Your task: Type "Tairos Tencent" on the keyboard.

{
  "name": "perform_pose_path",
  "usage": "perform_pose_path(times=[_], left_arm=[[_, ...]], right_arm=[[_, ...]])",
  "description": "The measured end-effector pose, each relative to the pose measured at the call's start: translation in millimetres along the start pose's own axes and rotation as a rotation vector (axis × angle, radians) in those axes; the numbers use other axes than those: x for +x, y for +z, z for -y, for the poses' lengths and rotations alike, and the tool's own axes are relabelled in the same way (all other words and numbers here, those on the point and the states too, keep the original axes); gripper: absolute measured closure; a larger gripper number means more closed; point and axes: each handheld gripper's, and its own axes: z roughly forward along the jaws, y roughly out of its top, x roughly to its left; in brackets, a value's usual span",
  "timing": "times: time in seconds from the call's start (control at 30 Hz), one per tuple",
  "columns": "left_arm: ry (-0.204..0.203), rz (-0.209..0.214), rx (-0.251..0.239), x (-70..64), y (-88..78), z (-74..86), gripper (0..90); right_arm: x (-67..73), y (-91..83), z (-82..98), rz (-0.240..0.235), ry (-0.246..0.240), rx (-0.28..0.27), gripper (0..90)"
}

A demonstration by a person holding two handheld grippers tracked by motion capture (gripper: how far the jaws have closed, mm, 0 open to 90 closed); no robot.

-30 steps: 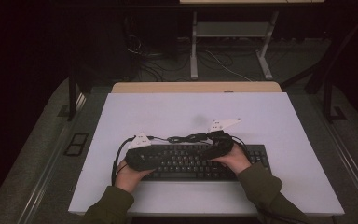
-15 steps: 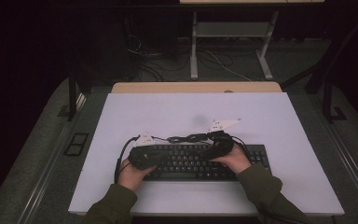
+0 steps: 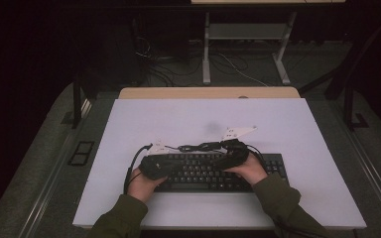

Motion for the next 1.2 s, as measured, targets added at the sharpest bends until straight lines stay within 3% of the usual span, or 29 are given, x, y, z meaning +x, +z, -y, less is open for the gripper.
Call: perform_pose_path(times=[0.3, 0.53, 0.83, 1.2], left_arm=[[0.028, -0.014, 0.033, -3.0, 2.0, -1.6, 88.9], [0.012, -0.007, 0.018, -3.1, -0.1, -2.5, 88.9], [0.023, -0.004, 0.005, -4.4, -4.2, -4.3, 88.4], [0.009, 0.005, -0.031, -5.8, -11.7, -3.0, 74.5]], right_arm=[[0.9, 0.9, 0.1, 0.000, -0.006, 0.003, 22.8], [1.7, 0.5, -0.4, -0.001, -0.009, 0.004, 22.7], [1.8, -1.7, -1.3, 0.003, -0.013, 0.004, 23.1], [2.6, -5.4, 0.5, -0.005, -0.011, 0.007, 26.3]])
